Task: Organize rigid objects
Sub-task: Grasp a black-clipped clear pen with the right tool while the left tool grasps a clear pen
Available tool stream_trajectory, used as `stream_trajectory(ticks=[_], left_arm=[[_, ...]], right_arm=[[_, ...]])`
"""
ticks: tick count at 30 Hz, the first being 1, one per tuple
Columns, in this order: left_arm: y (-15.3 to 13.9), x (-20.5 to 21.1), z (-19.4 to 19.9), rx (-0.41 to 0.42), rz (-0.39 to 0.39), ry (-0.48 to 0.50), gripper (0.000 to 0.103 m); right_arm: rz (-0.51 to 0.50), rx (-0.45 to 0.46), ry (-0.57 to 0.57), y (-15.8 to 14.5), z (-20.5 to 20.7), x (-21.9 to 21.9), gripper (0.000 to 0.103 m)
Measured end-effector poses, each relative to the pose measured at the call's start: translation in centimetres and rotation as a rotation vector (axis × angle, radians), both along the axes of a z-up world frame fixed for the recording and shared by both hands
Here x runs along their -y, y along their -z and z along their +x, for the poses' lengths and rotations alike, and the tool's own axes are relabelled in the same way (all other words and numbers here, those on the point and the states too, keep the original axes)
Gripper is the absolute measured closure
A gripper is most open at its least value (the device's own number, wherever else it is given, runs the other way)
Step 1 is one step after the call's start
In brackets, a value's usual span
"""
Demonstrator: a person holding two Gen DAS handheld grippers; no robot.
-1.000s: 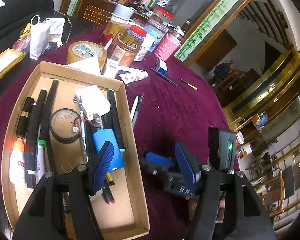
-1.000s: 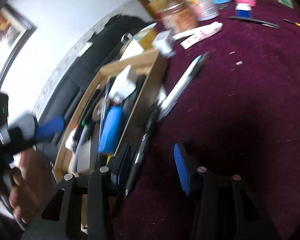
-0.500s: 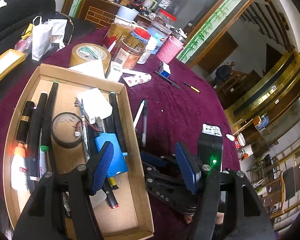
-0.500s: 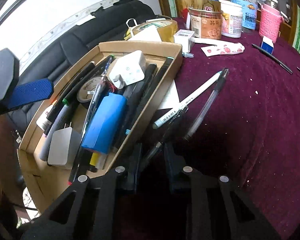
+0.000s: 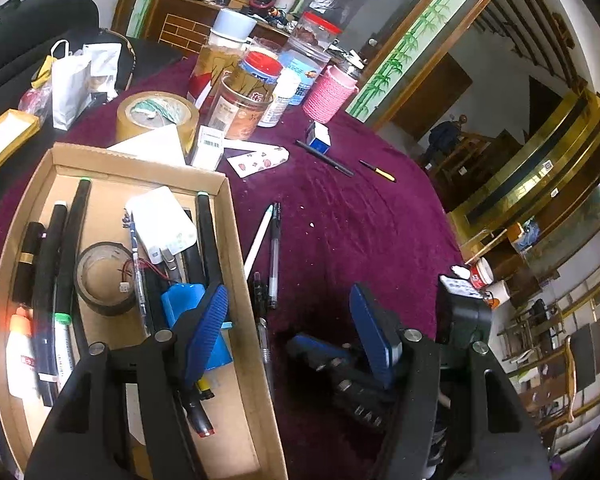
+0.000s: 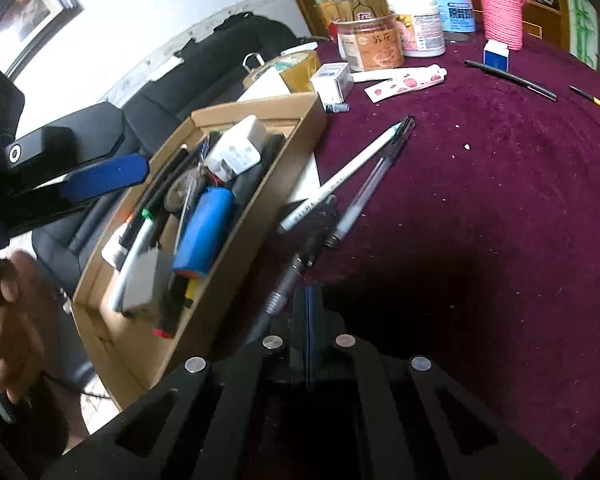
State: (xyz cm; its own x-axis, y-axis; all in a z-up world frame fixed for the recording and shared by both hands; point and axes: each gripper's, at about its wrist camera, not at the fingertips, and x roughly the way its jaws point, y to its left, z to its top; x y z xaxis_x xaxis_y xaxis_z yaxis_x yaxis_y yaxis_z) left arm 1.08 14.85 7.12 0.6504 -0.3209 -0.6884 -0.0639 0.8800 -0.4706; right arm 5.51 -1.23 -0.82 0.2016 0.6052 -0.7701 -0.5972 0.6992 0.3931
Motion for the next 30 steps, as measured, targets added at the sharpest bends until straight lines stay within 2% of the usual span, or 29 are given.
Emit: stream_trajectory(ticks=[3,7,8,11,16,18,21,26,30], left_arm=[[0.0,-0.2,-0.3,-0.004,-0.003,-0.002,0.04],[0.1,-0.5,-0.7,-0.001,0.003,-0.004,0.04],[0.1,-0.7,-0.8,-0.002,0.0,-0.008,0.04],[0.3,-1.2,-0.8,0.001,-0.015,-0.015,0.04],[0.4,-1.9,-1.2,0.001,-0.014,-0.028,0.04],[0.5,-1.9,-1.2,0.0,-0.011,-0.031,0.04],[0.8,-1.5,-0.8,-0.01,-0.015,-0.02,0.04],[0.6,-0.1,0.0,-0.008,-0.001,0.009,0.04],[0.7,1.6,1.4,-0.026,0.051,0.046,0.04]], right_arm=[[-0.026,0.017,-0.009,0.4,-0.2,-1.6,0.074],[-0.14,0.086,-0.011,0.8,-0.8,-3.7,0.074],[-0.161,0.102,-0.005,0.8,-1.1,-4.1,0.074],[-0.165,0.091,-0.013,0.8,-1.3,-4.5,0.087],[-0.152,0.083,-0.039,0.7,-2.1,-3.2,0.09],[-0.137,0.088,-0.036,0.2,-2.5,-1.9,0.094],[-0.116,0.099,-0.022,-0.9,-2.4,0.0,0.094],[-0.122,0.125,0.054,-2.0,-0.7,3.2,0.094],[-0.142,0.136,0.163,-2.1,2.3,6.1,0.094]])
